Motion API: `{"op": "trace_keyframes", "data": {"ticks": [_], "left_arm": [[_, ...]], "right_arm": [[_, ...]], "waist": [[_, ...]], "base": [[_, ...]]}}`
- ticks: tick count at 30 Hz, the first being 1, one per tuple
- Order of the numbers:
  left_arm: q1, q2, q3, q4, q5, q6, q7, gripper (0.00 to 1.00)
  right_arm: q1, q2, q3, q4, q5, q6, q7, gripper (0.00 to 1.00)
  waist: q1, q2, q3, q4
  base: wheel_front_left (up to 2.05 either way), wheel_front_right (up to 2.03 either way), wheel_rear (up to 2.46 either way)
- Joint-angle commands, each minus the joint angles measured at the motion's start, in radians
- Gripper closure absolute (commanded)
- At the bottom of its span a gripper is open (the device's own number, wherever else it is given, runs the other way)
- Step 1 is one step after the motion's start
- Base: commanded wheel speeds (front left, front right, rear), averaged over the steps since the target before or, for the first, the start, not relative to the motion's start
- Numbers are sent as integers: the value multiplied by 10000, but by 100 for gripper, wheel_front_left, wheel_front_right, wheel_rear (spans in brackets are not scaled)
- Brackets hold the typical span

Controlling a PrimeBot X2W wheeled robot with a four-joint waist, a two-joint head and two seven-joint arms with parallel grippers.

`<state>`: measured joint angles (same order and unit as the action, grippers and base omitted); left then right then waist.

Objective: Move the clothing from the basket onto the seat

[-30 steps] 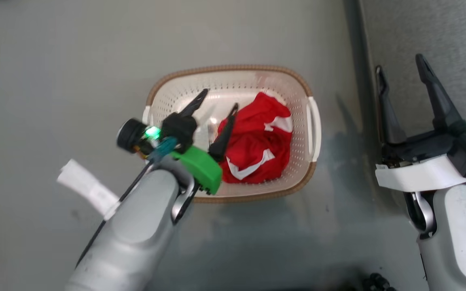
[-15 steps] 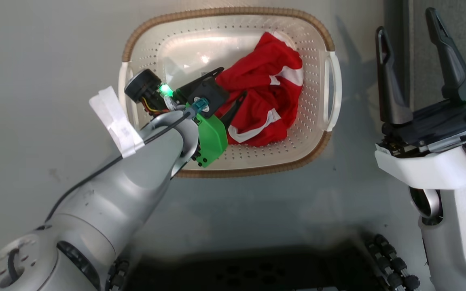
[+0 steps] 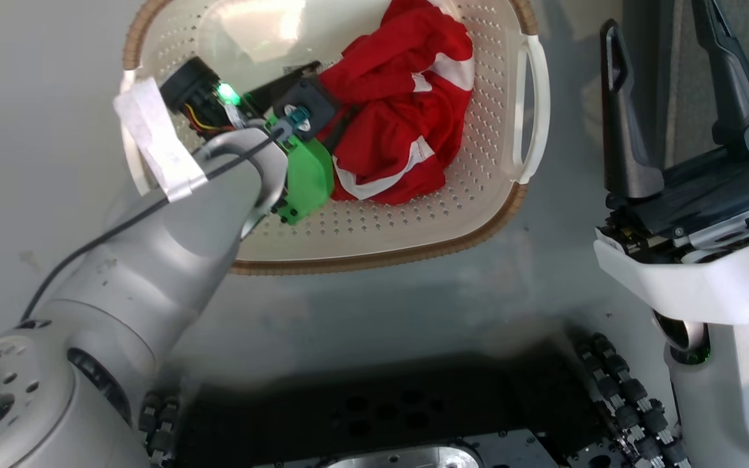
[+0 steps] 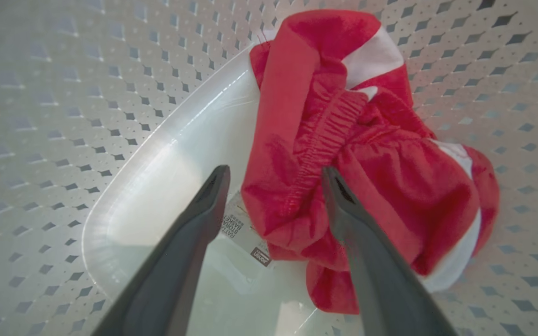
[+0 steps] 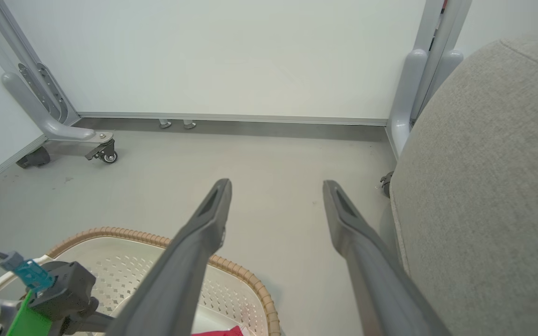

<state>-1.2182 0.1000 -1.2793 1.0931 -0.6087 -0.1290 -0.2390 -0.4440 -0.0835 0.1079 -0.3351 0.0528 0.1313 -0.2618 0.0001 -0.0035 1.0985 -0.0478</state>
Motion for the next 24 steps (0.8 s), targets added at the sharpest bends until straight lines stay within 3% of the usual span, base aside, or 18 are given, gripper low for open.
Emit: {"op": "trace_keyframes", "data": {"ticks": [1, 20, 21, 22, 23, 24], "left_arm": [[-210, 101, -4, 123, 46, -25, -7, 0], [279, -123, -20, 327, 130, -25, 573, 0], [318, -142, -17, 304, 157, -25, 586, 7], [338, -156, -17, 261, 182, -25, 545, 35], [345, -173, -17, 214, 219, -25, 464, 94], [383, -186, -16, 165, 266, -25, 441, 100]], "right_arm": [[-153, 21, 34, -96, -43, -10, -49, 0], [302, -56, 366, -579, 34, -10, -49, 0], [334, -58, 355, -605, 41, -10, -49, 0], [362, -65, 351, -625, 41, -10, -49, 0], [396, -73, 336, -650, 52, -10, -49, 0], [407, -76, 322, -664, 65, -10, -49, 0]], "waist": [[-1, 35, 318, -230], [-1, 35, 606, -546], [-1, 35, 608, -559], [-1, 35, 610, -569], [-1, 35, 613, -579], [-1, 35, 617, -588]], "base": [[0, 0, 0], [0, 0, 0], [0, 0, 0], [0, 0, 0], [0, 0, 0], [0, 0, 0]]}}
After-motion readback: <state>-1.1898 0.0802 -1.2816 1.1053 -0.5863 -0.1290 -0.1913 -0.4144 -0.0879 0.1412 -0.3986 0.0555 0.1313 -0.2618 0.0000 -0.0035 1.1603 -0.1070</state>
